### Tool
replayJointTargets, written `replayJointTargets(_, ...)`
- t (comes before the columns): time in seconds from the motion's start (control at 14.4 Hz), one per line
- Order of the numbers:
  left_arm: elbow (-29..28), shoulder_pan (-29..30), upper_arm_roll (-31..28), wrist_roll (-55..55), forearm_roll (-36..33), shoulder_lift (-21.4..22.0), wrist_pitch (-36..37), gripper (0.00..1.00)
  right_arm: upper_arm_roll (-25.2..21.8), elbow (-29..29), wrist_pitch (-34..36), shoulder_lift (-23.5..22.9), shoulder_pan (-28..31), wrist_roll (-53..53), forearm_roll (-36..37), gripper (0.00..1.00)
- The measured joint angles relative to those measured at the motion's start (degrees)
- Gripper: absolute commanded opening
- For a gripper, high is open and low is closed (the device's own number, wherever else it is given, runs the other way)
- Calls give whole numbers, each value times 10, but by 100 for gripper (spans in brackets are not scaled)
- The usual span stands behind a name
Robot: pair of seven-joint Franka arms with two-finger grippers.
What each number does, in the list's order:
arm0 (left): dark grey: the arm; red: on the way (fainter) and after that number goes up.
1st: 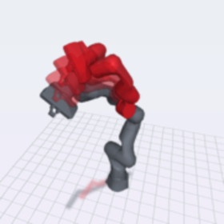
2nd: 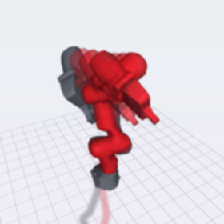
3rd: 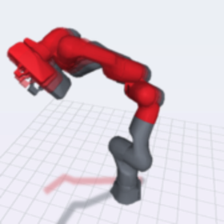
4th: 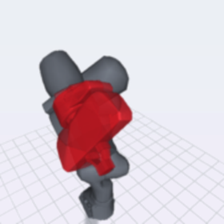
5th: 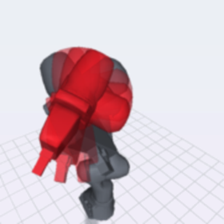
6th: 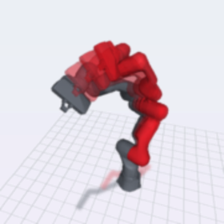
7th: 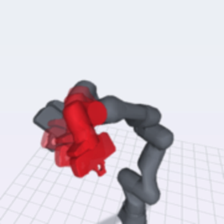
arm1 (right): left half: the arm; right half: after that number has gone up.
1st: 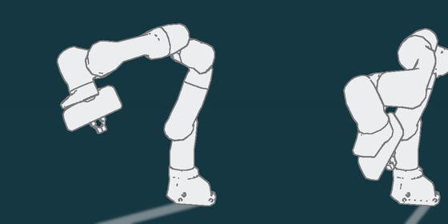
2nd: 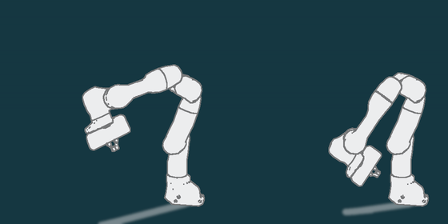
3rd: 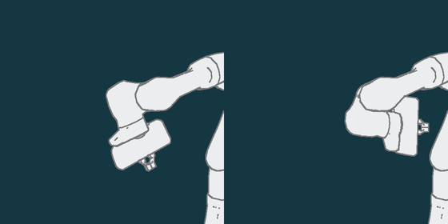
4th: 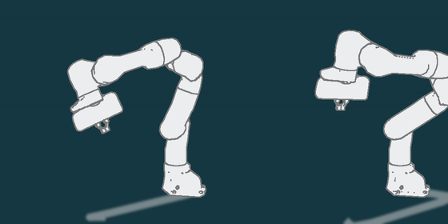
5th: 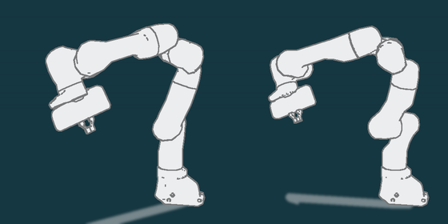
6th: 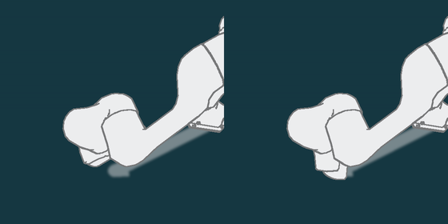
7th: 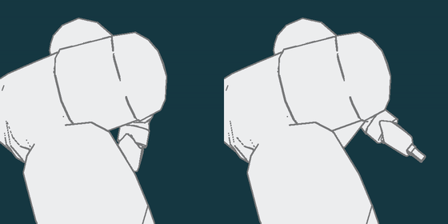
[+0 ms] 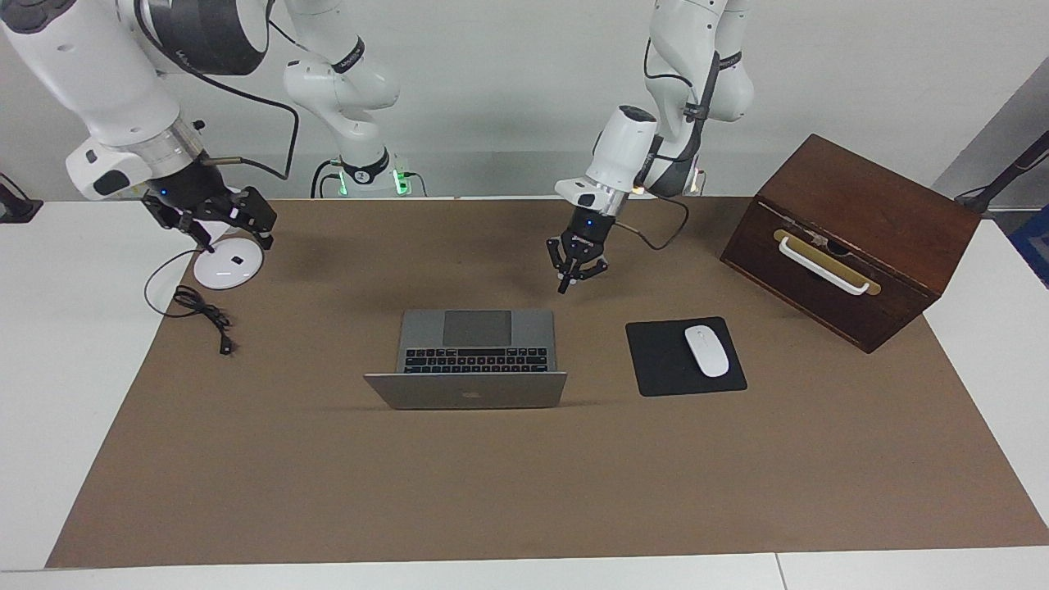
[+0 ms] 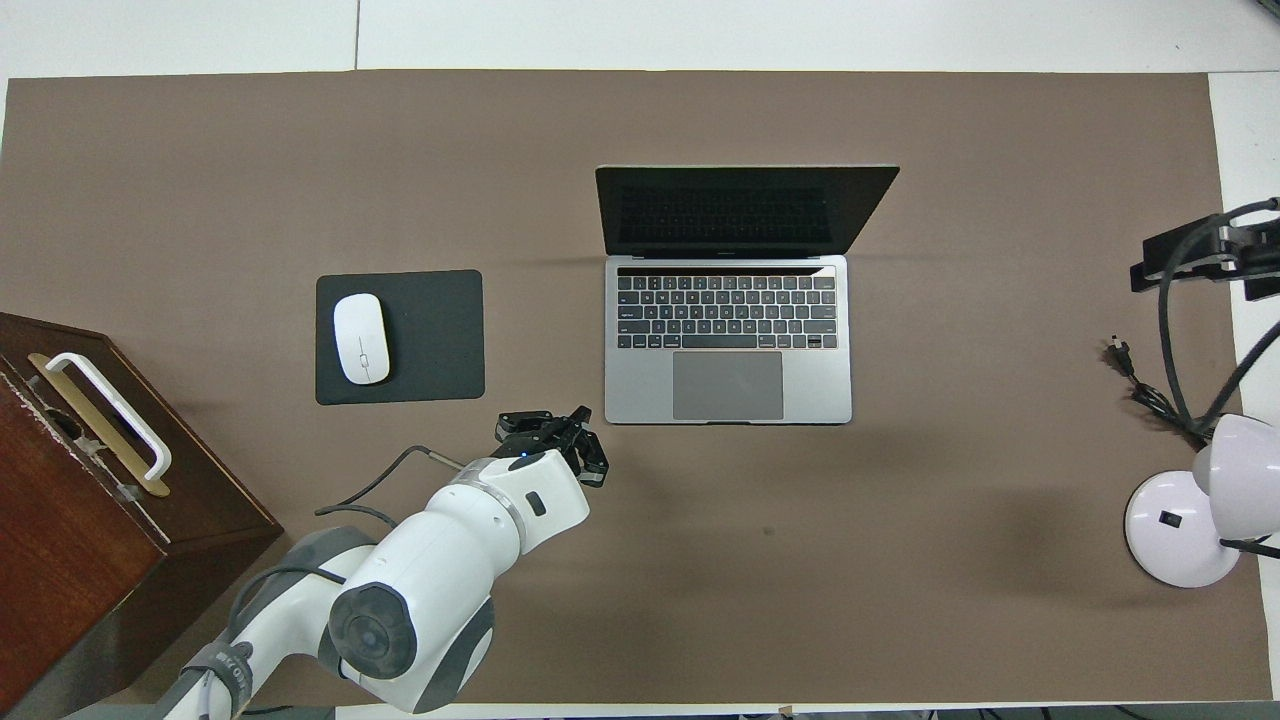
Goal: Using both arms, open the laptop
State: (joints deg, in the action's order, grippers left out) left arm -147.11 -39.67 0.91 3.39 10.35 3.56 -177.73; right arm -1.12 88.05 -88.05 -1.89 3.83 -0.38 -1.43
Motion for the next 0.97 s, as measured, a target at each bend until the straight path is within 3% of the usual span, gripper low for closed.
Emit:
replayJointTargets(0.28, 4, 36, -1, 0, 0, 51, 110, 0, -1, 74, -29, 73, 21, 17, 1, 100)
replayJointTargets(0.56, 61, 100, -2, -4, 0, 120, 309, 1, 13, 91, -42, 78, -15, 10, 1, 100)
replayJointTargets(0.69, 89, 123, -2, -8, -2, 139, 382, 11, 16, 92, -44, 78, -41, 1, 1, 100)
replayJointTargets(0.76, 103, 134, -2, -9, -4, 144, 417, 28, 16, 92, -44, 78, -46, 1, 1, 100)
replayJointTargets(0.9, 129, 152, -2, -9, -10, 145, 470, 100, 15, 92, -44, 78, -44, 1, 1, 100)
replayJointTargets(0.97, 142, 161, -2, -9, -14, 145, 497, 100, 14, 92, -44, 78, -43, 1, 1, 100)
